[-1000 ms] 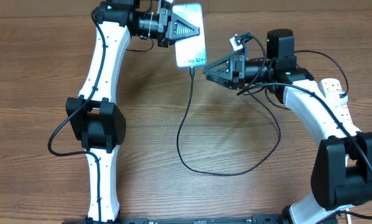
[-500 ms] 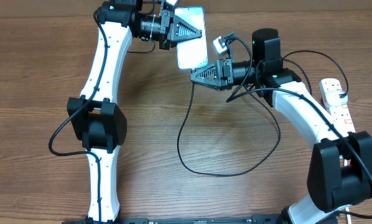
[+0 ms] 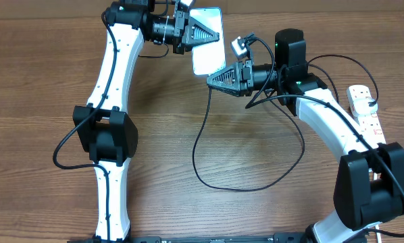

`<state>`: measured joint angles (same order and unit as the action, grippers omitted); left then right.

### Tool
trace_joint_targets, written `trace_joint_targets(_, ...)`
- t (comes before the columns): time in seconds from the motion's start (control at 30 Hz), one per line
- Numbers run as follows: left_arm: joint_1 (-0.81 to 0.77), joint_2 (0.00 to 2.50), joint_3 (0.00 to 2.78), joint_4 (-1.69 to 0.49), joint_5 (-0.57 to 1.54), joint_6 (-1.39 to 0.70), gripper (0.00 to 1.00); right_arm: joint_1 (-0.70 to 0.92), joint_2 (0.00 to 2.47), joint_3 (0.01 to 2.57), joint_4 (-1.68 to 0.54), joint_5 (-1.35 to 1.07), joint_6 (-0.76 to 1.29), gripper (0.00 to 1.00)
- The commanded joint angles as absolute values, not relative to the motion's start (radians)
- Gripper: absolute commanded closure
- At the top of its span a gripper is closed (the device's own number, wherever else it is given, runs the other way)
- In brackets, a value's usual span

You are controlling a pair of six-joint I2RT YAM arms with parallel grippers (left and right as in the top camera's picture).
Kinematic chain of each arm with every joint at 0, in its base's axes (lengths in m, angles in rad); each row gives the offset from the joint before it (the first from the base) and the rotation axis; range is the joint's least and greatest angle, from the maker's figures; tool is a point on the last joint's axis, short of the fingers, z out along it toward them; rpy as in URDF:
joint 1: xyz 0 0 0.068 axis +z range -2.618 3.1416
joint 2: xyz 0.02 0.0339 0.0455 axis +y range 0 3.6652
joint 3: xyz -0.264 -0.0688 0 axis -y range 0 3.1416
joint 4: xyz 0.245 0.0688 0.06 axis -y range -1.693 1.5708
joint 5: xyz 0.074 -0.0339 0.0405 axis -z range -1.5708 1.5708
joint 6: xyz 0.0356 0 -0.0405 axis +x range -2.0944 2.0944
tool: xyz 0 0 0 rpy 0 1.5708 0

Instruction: Plug charger to phone and switch on socket

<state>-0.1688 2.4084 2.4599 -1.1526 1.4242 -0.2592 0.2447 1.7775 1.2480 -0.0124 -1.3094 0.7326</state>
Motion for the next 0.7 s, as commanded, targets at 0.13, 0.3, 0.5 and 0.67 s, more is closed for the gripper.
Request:
trace_joint_targets(0.13, -0.172, 2.396, 2.469, -1.153, 1.472, -0.285, 0.96, 0.248, 1.762, 1.264, -0.009, -1.311, 0.733, 0.94)
trace_joint_targets(0.3, -0.172, 2.395, 2.469, -1.153, 1.472, -0.292, 0.96, 0.248, 1.762, 1.264, -0.009, -1.311, 0.733, 0.96)
trace_joint_targets(0.5, -0.172, 2.395, 2.469, -1.154, 1.471, -0.291, 0.96, 0.247, 1.762, 1.264, -0.008, -1.303, 0.733, 0.96)
trace_joint_targets(0.67, -0.178, 2.395, 2.469, -1.167, 1.471, -0.283, 0.96, 0.247, 1.762, 1.264, -0.008, -1.279, 0.737, 0.96)
